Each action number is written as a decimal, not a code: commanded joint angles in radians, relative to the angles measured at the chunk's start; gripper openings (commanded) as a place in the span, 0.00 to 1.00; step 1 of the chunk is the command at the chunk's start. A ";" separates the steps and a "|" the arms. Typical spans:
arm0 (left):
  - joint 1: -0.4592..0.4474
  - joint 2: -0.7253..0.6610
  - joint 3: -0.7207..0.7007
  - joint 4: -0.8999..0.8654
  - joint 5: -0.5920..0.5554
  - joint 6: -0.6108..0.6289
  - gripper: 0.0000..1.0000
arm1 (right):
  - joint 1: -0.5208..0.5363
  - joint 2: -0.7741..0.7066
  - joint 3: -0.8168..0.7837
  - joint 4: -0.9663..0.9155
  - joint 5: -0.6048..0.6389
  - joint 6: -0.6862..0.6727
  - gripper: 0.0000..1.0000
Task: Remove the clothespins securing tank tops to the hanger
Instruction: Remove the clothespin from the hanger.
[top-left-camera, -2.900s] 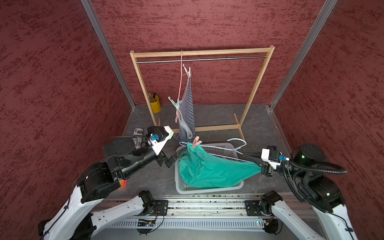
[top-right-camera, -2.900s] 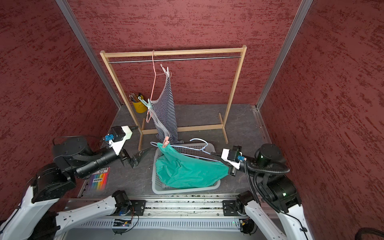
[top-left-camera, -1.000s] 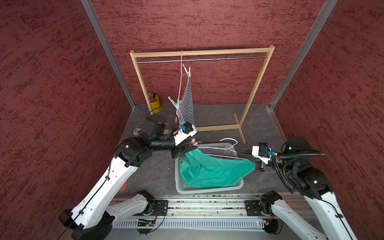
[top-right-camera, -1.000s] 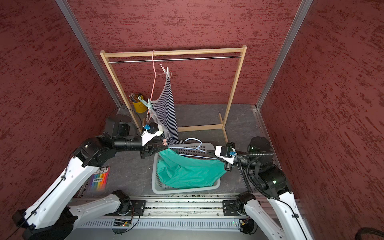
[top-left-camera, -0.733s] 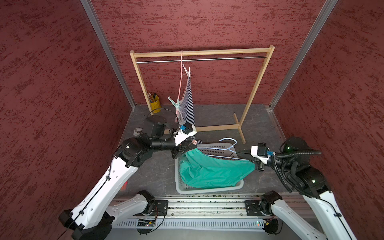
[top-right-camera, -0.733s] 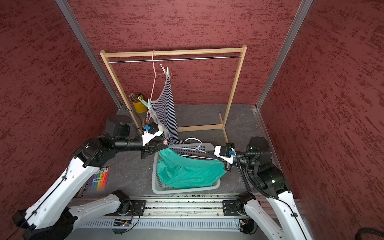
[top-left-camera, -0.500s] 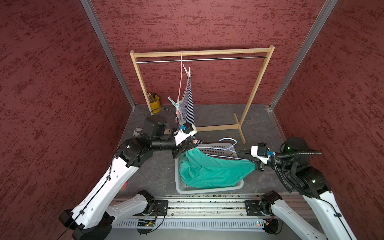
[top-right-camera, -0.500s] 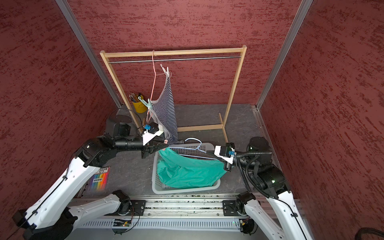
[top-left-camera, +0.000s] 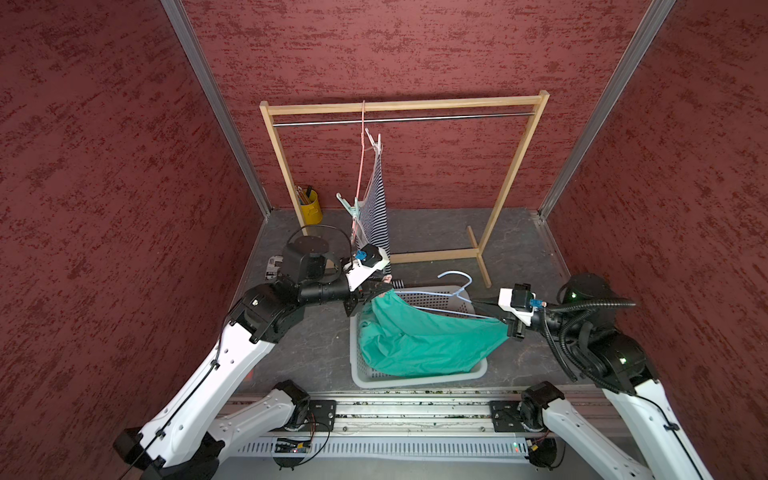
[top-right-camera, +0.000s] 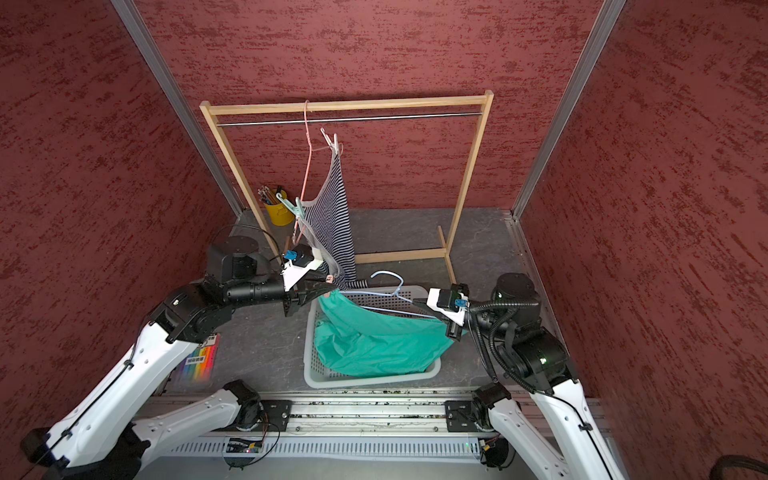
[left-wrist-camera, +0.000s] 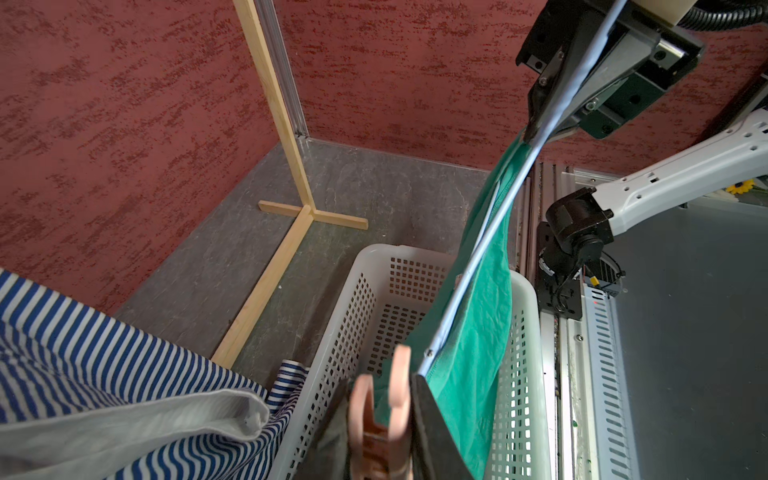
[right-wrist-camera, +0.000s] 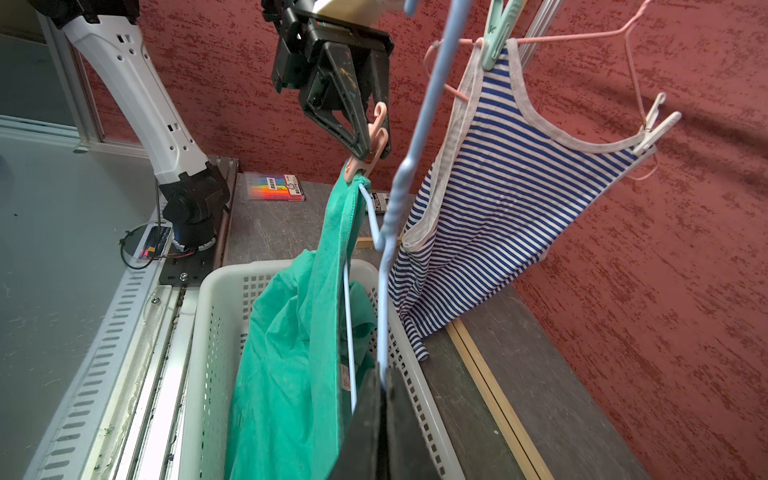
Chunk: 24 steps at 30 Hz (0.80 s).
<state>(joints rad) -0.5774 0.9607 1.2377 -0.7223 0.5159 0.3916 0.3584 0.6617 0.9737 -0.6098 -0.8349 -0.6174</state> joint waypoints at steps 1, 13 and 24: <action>0.010 -0.044 -0.032 0.127 -0.057 -0.043 0.00 | 0.004 0.008 -0.002 0.035 0.007 -0.005 0.00; 0.039 -0.155 -0.087 0.155 -0.191 -0.085 0.00 | 0.004 0.041 -0.024 0.097 0.010 -0.003 0.00; 0.048 -0.246 -0.175 0.115 -0.371 -0.304 0.00 | 0.003 0.055 -0.044 0.147 0.049 -0.004 0.00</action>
<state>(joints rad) -0.5365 0.7261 1.0958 -0.6044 0.2256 0.1894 0.3584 0.7258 0.9318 -0.5179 -0.7883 -0.6174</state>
